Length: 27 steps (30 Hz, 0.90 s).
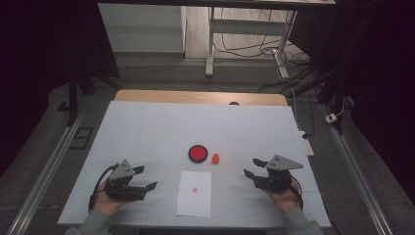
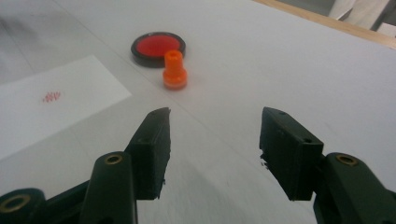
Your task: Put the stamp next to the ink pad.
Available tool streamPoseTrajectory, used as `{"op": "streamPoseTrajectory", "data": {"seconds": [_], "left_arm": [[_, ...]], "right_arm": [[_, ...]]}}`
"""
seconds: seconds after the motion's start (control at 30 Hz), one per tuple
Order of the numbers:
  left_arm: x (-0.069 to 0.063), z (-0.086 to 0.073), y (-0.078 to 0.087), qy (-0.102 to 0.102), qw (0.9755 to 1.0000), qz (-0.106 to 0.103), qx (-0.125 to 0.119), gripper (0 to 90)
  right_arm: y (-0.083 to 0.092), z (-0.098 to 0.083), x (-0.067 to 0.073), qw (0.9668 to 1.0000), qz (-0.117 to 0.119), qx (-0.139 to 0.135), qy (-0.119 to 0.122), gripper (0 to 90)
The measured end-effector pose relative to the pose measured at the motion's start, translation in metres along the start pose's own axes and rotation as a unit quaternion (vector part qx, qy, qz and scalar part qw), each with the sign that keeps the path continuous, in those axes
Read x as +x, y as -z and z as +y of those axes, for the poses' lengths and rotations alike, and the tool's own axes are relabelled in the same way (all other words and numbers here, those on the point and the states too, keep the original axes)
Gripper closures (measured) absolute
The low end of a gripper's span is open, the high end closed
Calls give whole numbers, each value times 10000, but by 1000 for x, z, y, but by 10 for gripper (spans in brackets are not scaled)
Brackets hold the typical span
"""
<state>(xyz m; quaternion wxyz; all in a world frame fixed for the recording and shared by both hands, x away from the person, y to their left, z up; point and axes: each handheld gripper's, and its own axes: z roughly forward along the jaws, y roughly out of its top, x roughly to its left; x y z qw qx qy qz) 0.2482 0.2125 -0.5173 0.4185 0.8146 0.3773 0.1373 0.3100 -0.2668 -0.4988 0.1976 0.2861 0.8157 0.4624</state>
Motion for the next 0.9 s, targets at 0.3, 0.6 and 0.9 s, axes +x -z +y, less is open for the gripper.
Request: {"op": "streamPoseTrajectory", "data": {"seconds": [0.3,0.6,0.9], "left_arm": [[-1,0,-1,1,10000,-1,19,236],[0,1,-2,23,10000,11,20,236],[0,1,-2,17,10000,-3,18,236]], "right_arm": [[24,-17,-5,10000,-47,46,-17,430],[27,-21,-8,10000,-50,77,11,431],[26,-21,-8,10000,-9,79,13,431]]}}
